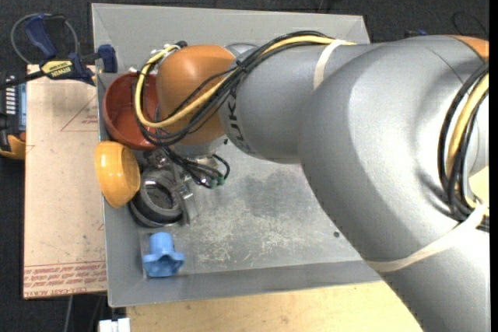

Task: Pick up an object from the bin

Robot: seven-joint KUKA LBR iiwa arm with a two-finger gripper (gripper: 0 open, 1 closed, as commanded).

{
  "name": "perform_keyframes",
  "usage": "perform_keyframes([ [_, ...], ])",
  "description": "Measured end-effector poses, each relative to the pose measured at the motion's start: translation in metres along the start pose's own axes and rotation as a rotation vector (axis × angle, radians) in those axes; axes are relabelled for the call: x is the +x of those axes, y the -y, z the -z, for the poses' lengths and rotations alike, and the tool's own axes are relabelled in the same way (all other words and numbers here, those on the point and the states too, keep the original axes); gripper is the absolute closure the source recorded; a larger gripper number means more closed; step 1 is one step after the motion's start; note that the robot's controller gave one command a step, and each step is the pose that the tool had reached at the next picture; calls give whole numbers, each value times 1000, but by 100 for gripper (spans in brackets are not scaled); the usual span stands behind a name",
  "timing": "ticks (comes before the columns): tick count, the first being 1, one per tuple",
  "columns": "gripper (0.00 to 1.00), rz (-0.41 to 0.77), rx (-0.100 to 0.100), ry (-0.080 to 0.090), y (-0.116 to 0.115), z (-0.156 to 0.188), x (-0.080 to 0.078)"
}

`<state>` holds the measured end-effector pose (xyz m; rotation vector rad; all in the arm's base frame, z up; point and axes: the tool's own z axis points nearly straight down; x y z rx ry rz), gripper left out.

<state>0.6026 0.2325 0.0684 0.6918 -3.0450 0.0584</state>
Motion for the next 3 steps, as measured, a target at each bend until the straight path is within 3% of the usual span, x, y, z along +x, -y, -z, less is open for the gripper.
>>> perform_keyframes([
  [1,0,-140,-22,0,-8,53,30],
  [2,0,-98,-15,7,-7,41,19],
  [3,100,97,-18,-1,-16,54,36],
])
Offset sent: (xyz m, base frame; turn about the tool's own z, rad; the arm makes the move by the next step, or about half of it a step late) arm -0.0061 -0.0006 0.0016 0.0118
